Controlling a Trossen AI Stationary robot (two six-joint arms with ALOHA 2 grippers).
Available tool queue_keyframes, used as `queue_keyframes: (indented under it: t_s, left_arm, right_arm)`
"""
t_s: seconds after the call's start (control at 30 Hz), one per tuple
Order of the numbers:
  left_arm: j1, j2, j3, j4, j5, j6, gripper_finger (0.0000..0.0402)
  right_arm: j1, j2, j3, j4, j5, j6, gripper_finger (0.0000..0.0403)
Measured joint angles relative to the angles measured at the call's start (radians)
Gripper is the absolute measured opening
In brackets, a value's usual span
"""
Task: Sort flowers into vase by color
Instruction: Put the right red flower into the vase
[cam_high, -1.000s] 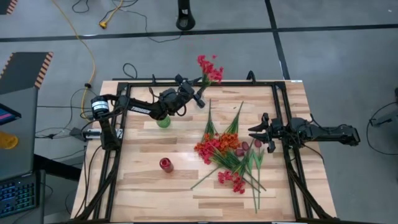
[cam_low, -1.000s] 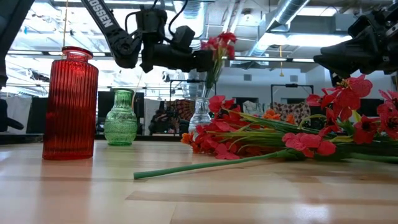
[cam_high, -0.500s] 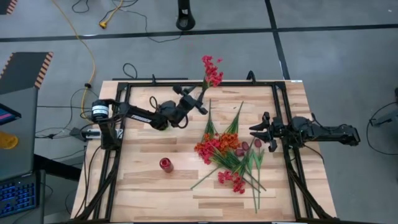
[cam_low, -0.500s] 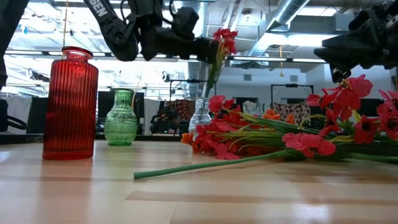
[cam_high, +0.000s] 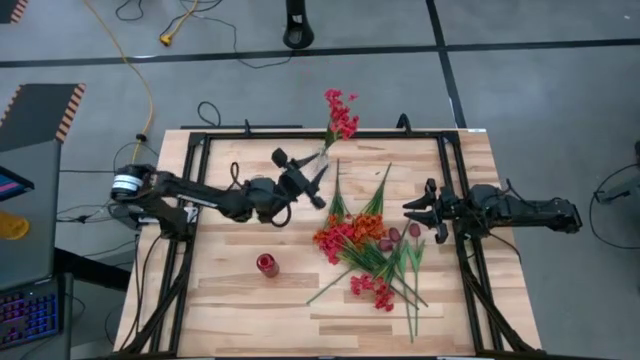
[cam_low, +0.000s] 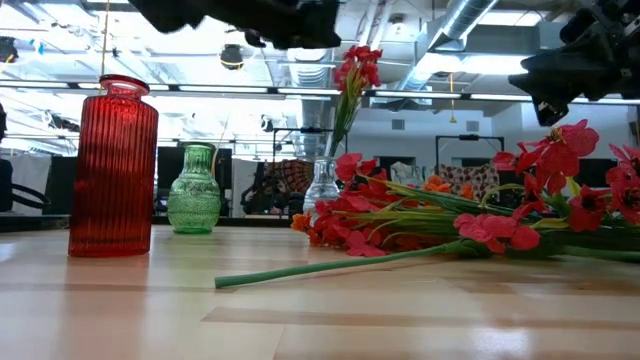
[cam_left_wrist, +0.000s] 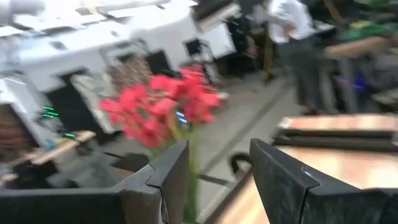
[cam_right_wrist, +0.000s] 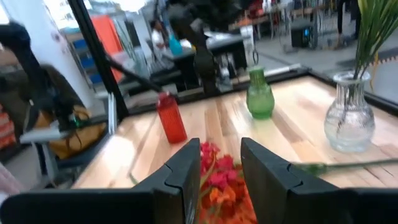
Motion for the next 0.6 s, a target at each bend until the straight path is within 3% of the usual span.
queue_keyframes:
  t_s: [0.17, 0.33, 0.6]
  left_arm:
    - [-0.038, -0.11, 0.0, -0.352, 0.097, -0.174, 0.0158]
    - [-0.043, -0.187, 0.0, -0.627, 0.279, -0.312, 0.0158]
    - [-0.042, -0.194, 0.0, -0.751, 0.435, -0.298, 0.0158]
  right_arm:
    - [0.032, 0.123, 0.115, -0.131, -0.006, -0.04, 0.0143]
    - [0.084, 0.296, 0.224, -0.199, -0.04, -0.065, 0.0143]
    - [0.2, 0.604, 0.321, -0.257, -0.053, -0.074, 0.0143]
